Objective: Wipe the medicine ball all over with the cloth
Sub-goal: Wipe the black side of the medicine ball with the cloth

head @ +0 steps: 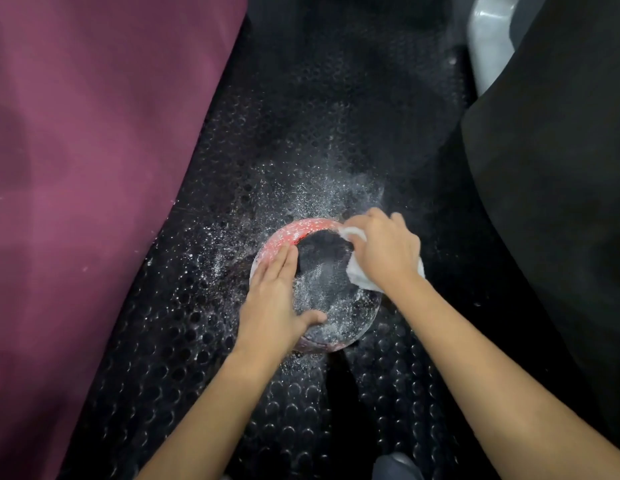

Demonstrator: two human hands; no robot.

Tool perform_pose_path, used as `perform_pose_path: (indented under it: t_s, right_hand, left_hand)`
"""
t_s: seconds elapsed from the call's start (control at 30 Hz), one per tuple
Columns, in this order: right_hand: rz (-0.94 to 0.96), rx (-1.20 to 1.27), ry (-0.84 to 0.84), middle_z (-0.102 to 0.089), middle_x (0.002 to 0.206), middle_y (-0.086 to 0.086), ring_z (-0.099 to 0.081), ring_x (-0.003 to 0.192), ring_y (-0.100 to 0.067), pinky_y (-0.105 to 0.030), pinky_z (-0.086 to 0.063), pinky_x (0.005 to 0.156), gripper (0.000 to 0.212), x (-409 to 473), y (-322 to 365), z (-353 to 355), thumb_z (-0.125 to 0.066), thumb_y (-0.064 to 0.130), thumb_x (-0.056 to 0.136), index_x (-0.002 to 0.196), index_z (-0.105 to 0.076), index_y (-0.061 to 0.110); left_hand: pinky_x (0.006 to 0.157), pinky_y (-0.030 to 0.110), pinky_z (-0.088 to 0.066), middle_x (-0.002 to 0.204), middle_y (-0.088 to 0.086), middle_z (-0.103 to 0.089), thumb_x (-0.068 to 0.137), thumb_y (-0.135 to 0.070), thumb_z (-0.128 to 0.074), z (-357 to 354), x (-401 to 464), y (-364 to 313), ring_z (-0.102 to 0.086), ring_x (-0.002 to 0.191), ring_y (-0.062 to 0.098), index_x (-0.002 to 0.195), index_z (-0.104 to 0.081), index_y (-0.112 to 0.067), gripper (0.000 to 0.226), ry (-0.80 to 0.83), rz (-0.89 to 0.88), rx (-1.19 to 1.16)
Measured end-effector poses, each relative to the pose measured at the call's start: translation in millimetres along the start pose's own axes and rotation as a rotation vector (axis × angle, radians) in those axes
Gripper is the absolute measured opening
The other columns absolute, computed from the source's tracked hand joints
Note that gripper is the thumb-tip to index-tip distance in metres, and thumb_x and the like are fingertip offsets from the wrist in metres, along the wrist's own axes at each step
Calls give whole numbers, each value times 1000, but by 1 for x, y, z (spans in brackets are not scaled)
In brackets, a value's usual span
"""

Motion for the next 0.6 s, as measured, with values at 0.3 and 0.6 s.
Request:
perform_pose_path:
  t_s: [0.3, 0.6]
  right_hand:
    - [84, -39, 26, -52, 119, 7, -42, 111, -22, -31, -34, 68, 35, 2, 16, -1, -60, 20, 89, 120, -59, 36]
    - [150, -49, 15, -51, 118, 7, -42, 108, -22, -30, -34, 67, 37, -4, 24, -1, -59, 19, 89, 119, -58, 41]
  left_hand:
    - [121, 31, -4, 159, -17, 2, 71, -51, -73, 2, -2, -2, 1, 149, 11, 154, 2, -25, 115, 6, -7, 7]
    - [117, 28, -2, 160, -17, 2, 72, -51, -73, 2, -4, -2, 1, 149, 10, 154, 2, -24, 115, 0, -10, 0]
Point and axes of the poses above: each hand's wrist, its own x-axis towards the middle knuckle, its own z-axis out of the back of the hand, y = z × x, the point moved 7 cm from there along x, towards the middle knuckle
